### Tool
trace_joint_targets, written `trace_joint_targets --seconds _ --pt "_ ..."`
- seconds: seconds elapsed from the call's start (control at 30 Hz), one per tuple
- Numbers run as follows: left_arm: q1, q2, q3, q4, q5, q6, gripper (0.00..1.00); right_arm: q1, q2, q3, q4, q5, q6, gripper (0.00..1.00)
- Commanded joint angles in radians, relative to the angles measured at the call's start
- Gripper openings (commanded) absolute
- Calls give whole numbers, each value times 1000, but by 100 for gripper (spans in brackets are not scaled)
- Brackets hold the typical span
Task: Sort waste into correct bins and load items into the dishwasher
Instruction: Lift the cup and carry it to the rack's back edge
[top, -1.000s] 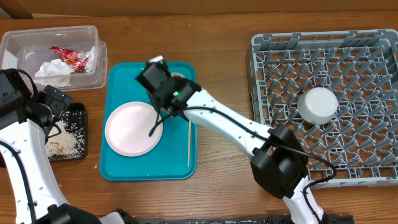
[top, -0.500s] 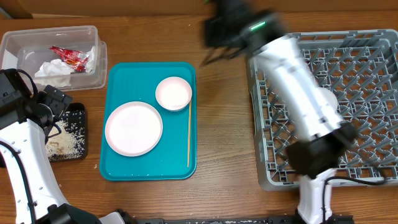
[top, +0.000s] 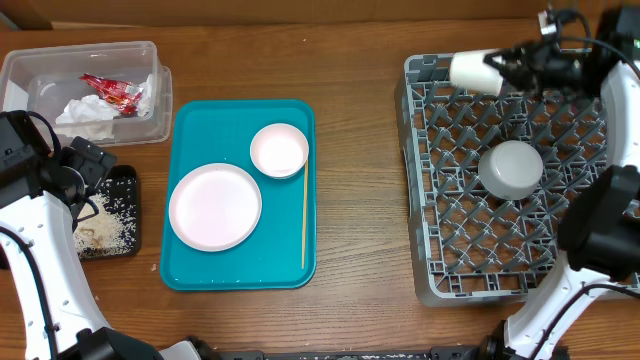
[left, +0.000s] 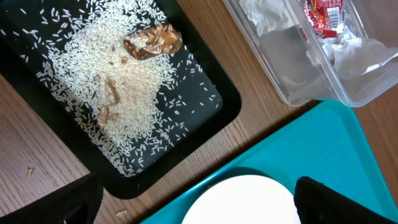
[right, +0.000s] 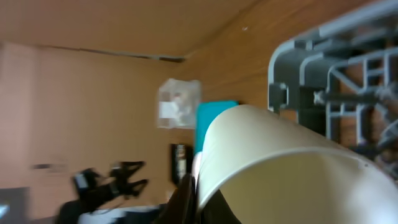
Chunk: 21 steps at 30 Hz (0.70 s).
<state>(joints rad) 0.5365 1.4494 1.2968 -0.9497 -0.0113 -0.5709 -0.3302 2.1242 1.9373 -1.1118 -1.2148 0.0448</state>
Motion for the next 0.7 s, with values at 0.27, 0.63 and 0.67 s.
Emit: trace_joint_targets --seconds 0.27,0.63,0.67 --pt "0 2 8 0 4 -10 100 -99 -22 -342 72 -296 -49 4" --pt "0 2 8 0 4 -10 100 -172 -22 -352 76 -152 -45 4" --pt "0 2 8 0 4 -10 100 -172 -22 -352 82 -180 -46 4"
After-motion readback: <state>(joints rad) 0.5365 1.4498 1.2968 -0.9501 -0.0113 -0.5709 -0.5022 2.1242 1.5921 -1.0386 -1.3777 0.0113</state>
